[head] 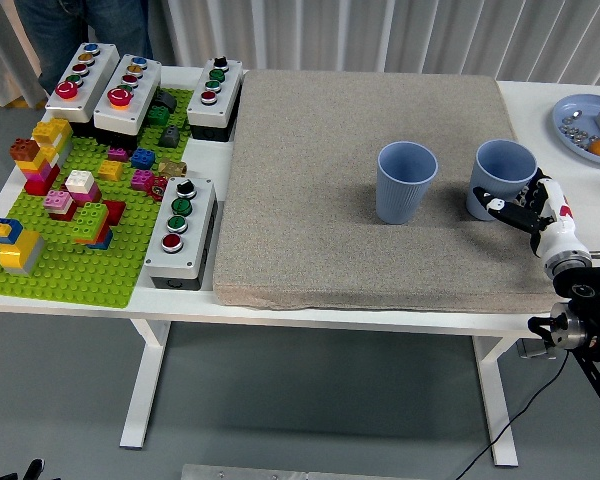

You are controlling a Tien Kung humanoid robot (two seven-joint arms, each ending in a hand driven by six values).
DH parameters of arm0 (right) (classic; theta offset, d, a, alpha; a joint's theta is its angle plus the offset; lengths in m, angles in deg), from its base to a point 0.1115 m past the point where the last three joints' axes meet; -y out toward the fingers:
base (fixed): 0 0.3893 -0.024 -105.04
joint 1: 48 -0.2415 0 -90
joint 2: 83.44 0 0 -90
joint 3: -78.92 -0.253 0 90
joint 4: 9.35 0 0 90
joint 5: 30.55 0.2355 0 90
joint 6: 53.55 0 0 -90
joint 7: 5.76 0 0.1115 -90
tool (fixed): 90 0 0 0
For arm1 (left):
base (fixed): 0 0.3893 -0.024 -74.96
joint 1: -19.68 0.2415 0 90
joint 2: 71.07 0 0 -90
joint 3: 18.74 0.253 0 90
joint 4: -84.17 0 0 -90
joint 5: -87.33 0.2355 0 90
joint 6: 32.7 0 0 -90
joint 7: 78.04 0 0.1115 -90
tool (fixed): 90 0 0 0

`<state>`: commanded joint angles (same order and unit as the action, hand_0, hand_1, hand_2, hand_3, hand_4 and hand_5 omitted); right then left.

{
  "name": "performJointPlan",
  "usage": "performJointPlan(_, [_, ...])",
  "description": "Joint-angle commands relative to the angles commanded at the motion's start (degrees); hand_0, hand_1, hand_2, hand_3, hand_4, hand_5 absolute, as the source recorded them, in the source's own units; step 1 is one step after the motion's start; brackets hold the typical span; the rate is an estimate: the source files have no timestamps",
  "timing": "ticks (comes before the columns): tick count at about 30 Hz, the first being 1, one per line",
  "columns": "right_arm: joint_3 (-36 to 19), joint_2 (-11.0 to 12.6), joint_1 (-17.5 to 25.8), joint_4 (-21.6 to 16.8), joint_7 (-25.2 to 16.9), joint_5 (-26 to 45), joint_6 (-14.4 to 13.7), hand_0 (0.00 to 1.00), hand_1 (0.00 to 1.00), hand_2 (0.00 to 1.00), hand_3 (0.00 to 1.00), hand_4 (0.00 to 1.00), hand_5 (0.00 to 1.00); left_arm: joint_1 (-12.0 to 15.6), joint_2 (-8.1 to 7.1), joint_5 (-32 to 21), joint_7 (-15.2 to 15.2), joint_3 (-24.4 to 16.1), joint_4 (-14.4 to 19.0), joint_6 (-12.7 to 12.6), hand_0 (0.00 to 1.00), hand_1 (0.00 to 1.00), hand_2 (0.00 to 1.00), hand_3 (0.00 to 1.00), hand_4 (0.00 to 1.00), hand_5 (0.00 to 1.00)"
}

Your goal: Pick cup pour cup place

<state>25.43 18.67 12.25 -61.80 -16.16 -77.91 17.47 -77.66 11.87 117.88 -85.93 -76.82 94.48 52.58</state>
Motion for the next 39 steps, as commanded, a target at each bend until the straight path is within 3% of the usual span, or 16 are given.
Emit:
performJointPlan(5, [-0.1, 0.1, 0.0, -0.1, 0.8, -0.4, 0.5, 0.926, 0.797, 0.785, 0.872, 0.785, 0.297, 0.0, 0.04, 0.2, 0.0, -0.2, 0.0, 0.0, 0.712, 0.655, 0.733, 0.658, 0.465, 0.983])
performJointPlan(6, [-0.2, 0.1, 0.0, -0.1, 0.9, -0.5, 0.6, 0.93, 0.81, 0.842, 0.891, 0.835, 0.367, 0.0, 0.05, 0.2, 0.0, -0.3, 0.0, 0.0, 0.712, 0.655, 0.734, 0.658, 0.465, 0.984])
performJointPlan(12, [-0.4, 0.3, -0.1, -0.3, 1.5, -0.7, 0.9, 0.93, 0.816, 0.865, 0.904, 0.852, 0.393, -0.1, 0.1, 0.2, 0.0, -0.3, 0.0, 0.0, 0.712, 0.655, 0.734, 0.659, 0.467, 0.985])
performJointPlan(39, [-0.6, 1.0, 0.1, -1.7, 2.6, -1.8, 1.0, 0.931, 0.822, 0.86, 0.908, 0.852, 0.391, -0.1, 0.15, 0.5, -0.1, -0.7, 0.0, 0.0, 0.713, 0.655, 0.733, 0.659, 0.469, 0.987])
